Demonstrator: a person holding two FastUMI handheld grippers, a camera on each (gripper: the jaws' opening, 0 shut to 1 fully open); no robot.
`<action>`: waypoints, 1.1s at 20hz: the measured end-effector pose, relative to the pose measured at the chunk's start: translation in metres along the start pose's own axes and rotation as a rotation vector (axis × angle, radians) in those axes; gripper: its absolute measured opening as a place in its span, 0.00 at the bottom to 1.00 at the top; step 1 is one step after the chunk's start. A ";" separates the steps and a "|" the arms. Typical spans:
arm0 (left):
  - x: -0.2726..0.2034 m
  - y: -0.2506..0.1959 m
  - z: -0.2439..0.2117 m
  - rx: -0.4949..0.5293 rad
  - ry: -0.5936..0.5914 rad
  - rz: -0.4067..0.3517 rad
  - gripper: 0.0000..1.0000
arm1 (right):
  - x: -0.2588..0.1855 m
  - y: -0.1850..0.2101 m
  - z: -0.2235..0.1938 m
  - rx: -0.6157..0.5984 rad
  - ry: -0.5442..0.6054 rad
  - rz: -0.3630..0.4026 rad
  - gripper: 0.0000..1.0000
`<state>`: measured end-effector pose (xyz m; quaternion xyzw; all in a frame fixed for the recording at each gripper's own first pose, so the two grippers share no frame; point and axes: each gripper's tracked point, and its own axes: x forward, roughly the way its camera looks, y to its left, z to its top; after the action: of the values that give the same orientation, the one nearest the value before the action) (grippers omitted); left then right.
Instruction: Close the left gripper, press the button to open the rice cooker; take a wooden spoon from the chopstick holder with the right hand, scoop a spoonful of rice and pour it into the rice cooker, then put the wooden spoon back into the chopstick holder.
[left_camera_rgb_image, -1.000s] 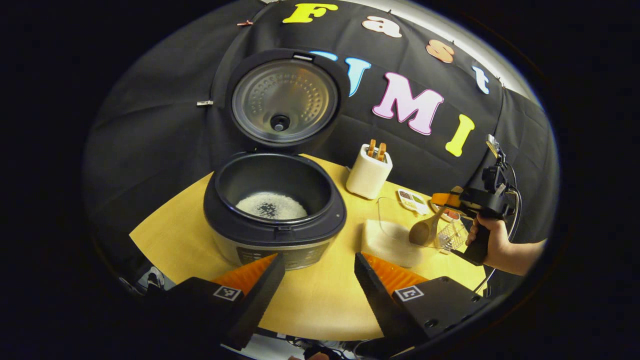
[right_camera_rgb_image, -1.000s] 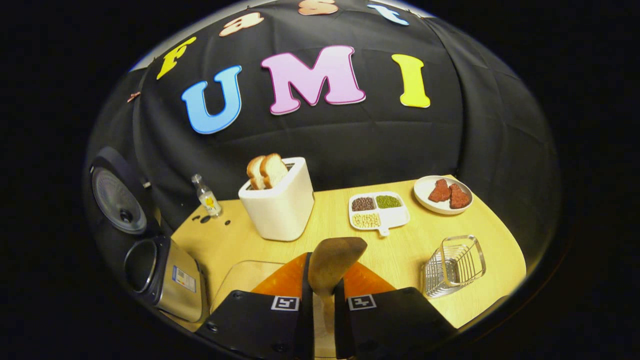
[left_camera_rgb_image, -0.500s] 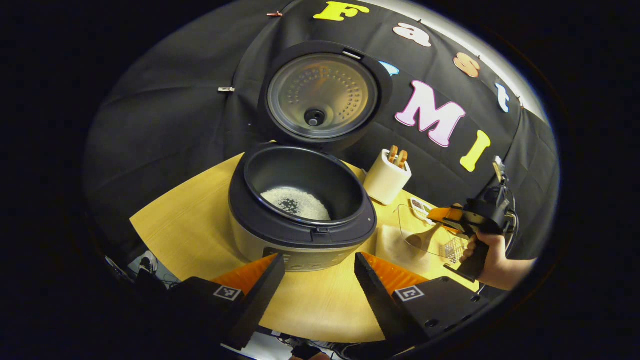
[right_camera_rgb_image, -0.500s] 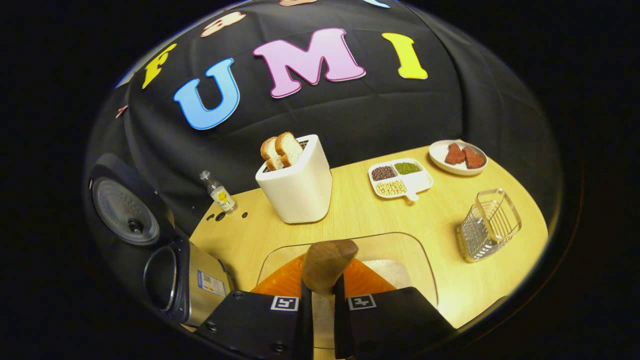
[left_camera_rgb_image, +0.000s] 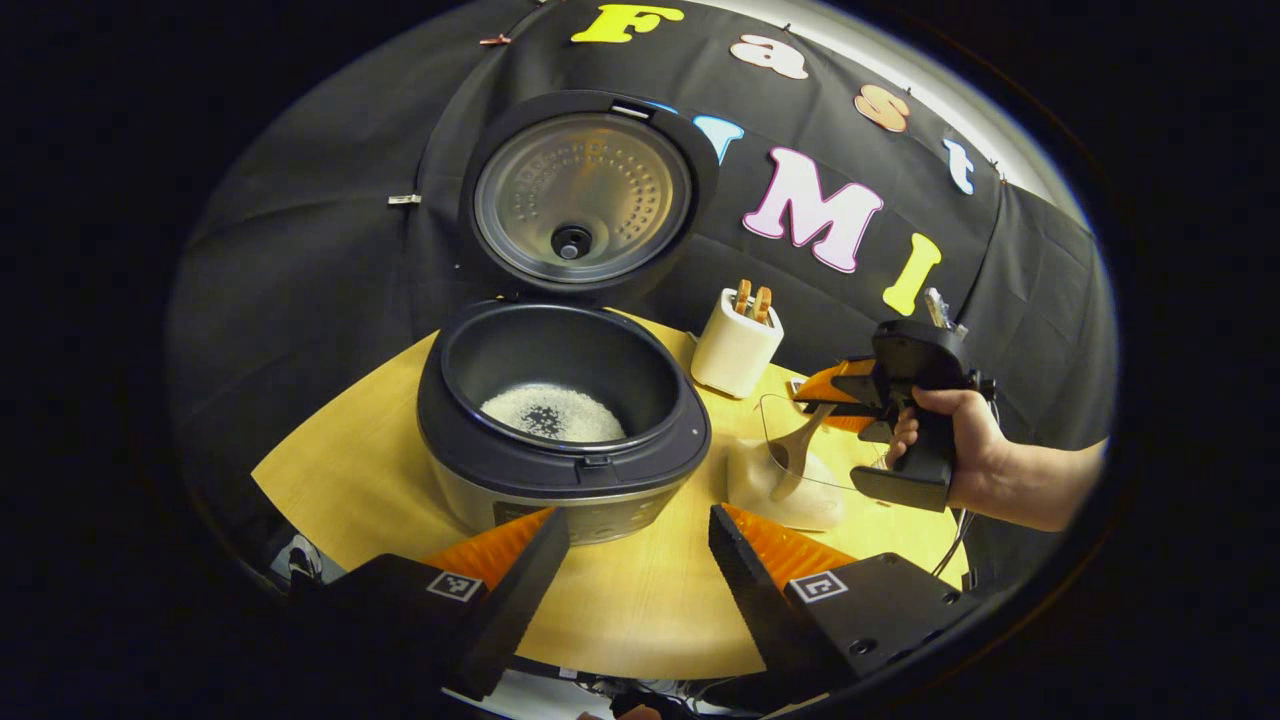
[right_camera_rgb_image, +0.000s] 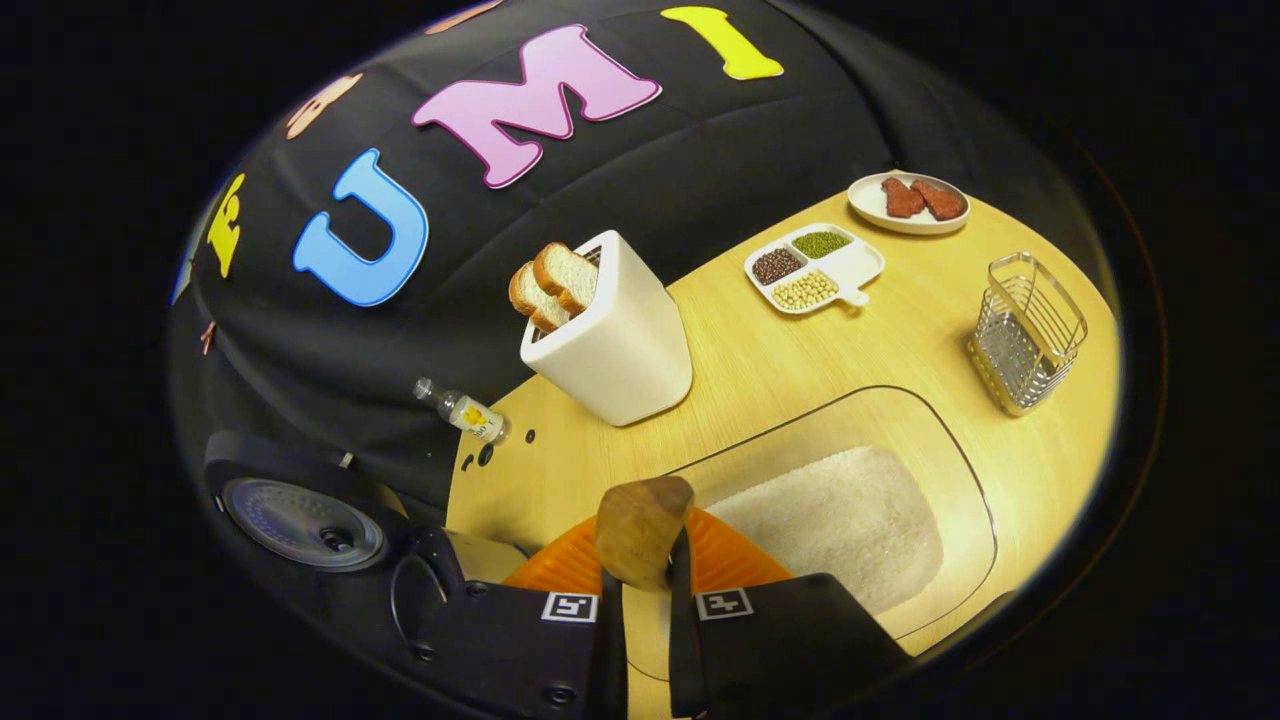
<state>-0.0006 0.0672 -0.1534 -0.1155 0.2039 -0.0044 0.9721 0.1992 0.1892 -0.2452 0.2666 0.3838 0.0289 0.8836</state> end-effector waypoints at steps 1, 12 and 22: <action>-0.001 0.000 0.002 0.016 -0.005 0.002 0.92 | -0.002 0.000 0.000 0.021 0.007 0.006 0.21; -0.008 0.001 0.012 0.025 -0.023 0.039 0.95 | -0.031 -0.059 0.033 0.235 -0.020 -0.009 0.21; -0.019 -0.012 0.009 0.025 -0.033 0.047 0.95 | -0.066 -0.092 0.088 0.398 -0.108 0.021 0.21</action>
<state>-0.0139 0.0583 -0.1350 -0.0986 0.1903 0.0180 0.9766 0.1997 0.0541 -0.1966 0.4410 0.3311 -0.0524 0.8325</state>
